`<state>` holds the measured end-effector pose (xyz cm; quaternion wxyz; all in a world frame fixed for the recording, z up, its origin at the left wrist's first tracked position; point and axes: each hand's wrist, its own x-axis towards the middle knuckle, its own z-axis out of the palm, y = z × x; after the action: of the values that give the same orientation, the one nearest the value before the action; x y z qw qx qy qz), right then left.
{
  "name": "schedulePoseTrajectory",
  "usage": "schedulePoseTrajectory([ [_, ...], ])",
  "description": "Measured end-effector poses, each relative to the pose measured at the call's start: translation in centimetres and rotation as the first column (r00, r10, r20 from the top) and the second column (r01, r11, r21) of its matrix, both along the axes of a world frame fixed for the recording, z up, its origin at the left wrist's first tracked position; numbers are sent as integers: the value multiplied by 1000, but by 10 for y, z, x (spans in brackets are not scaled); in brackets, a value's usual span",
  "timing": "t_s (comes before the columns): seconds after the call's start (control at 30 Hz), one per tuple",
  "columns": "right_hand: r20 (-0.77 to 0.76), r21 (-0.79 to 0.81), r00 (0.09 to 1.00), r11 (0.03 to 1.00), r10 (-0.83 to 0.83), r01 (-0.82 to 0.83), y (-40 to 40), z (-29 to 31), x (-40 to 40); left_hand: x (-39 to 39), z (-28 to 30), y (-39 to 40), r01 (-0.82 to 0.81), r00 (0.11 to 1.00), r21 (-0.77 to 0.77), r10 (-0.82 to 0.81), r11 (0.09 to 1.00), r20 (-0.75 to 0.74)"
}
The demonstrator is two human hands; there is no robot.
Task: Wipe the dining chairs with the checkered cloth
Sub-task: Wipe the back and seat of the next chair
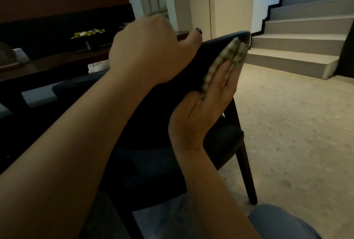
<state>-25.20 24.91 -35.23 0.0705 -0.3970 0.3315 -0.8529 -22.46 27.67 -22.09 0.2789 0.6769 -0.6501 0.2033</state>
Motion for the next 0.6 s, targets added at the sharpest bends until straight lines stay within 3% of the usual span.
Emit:
schedulePoseTrajectory([
  [0.07, -98, 58, 994, 998, 42, -37, -3, -31, -4, 1, 0, 0, 7, 1000, -11, -7, 1000, -13],
  [0.1, -64, 123, 993, 988, 99, -91, -2, -44, -4, 2, 0, -1, 9, 1000, -7, -9, 1000, -26],
  [0.2, 208, 296, 955, 917, 212, -268, 3, -57, -4, 1, 0, 0, 17, 998, 7, -16, 1000, -59],
  [0.27, 330, 298, 917, 897, 224, -326, 7, -39, -5, 1, 0, 1, 22, 998, 3, -21, 1000, -67],
  [0.37, 167, 55, 980, 991, 113, -123, 18, 12, -4, 2, -1, 2, 27, 998, -24, -29, 999, -49],
  [0.43, 43, -48, 999, 999, 21, -19, 17, 30, 2, 1, -2, 3, 35, 998, -38, -37, 999, -42],
  [0.53, 3, 66, 1000, 998, 9, -10, 9, 3, 4, 1, -1, 3, 35, 998, -32, -37, 999, -53],
  [0.6, 156, 266, 976, 945, 151, -189, 5, -39, -3, 1, 0, 3, 30, 998, -10, -30, 1000, -62],
])
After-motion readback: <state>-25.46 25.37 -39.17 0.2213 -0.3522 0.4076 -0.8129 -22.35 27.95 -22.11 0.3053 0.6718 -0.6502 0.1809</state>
